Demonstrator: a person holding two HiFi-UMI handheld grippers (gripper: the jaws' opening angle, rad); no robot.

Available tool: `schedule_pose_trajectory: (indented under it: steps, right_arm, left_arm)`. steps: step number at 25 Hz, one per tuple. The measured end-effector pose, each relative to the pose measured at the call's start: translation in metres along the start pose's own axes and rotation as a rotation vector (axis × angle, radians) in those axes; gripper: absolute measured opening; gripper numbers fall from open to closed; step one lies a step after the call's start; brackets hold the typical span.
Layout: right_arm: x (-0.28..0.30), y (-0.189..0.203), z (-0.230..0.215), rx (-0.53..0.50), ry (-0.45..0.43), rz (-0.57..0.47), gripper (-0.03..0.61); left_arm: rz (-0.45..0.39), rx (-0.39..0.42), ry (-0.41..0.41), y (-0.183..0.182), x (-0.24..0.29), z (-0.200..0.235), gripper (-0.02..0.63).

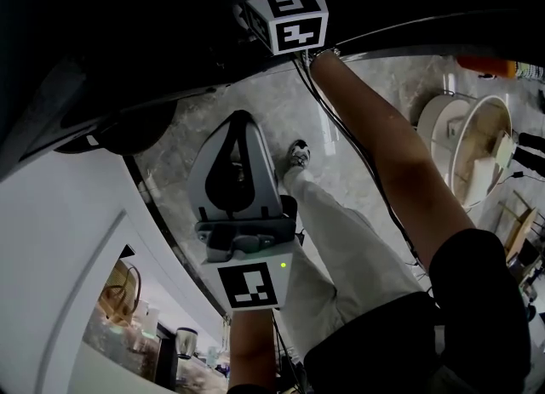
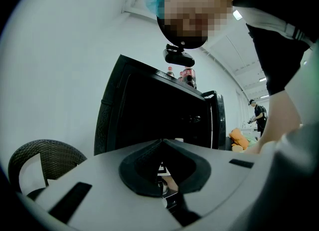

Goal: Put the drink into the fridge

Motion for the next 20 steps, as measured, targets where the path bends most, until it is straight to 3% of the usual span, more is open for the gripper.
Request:
schedule_pose_trajectory:
  steps: [20]
  right_arm:
    - [-0.027, 0.008, 0.011, 0.016, 0.0, -0.005, 0.33]
  left_arm:
    - [0.016, -0.022, 0.031, 0.012, -0.006, -0.011, 0.009]
Point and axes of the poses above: the fingertips, and each gripper's own axes: x forward along the fingers, z to its left, y out of its underside, the point moved 10 cm from there along -x, backward along the fingers, and after that the axes turned 9 degrees about z, right-handed, at the moved point
